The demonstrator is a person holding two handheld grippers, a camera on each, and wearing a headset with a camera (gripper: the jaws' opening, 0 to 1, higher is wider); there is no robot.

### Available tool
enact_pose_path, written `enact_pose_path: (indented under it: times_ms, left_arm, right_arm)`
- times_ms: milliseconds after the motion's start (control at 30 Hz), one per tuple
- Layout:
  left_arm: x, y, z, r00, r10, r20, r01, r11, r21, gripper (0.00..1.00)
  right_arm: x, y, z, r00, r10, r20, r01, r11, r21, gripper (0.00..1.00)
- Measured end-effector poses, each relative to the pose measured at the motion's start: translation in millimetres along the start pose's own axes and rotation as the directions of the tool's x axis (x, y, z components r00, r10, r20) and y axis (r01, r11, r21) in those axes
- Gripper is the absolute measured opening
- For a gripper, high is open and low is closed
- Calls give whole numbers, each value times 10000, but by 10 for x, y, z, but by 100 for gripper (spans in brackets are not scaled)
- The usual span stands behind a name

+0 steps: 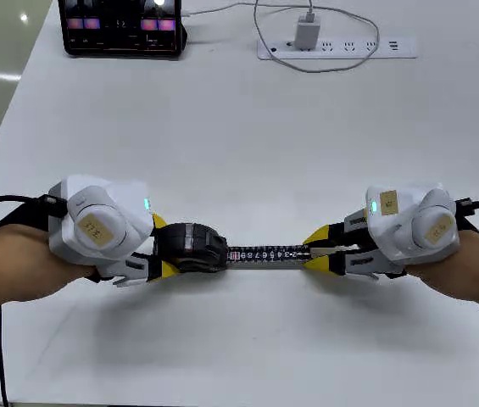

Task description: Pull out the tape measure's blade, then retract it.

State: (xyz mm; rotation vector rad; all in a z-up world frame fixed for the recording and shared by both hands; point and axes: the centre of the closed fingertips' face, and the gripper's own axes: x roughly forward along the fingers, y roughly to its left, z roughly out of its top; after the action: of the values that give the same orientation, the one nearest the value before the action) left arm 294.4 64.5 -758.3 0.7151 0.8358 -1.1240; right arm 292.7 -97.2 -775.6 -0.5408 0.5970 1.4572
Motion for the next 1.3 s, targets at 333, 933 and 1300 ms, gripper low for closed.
enact_pose_path:
  times_ms: [333, 933, 1300]
  left_arm:
    - [-2, -3, 3, 10000, 0, -20, 0, 10000, 3, 25]
    - [-3, -2, 6, 10000, 23, -27, -23, 10000, 4, 25]
    - [0, 0, 6, 10000, 26, -49, -26, 10000, 35, 25]
  right_arm:
    - [-96, -10, -99, 9999, -67, -150, 68, 10000, 32, 10]
    - [-236, 9, -173, 9993, -153, -344, 155, 9999, 50, 10]
    - [-346, 1, -281, 9984, -218, -524, 224, 9997, 105, 9]
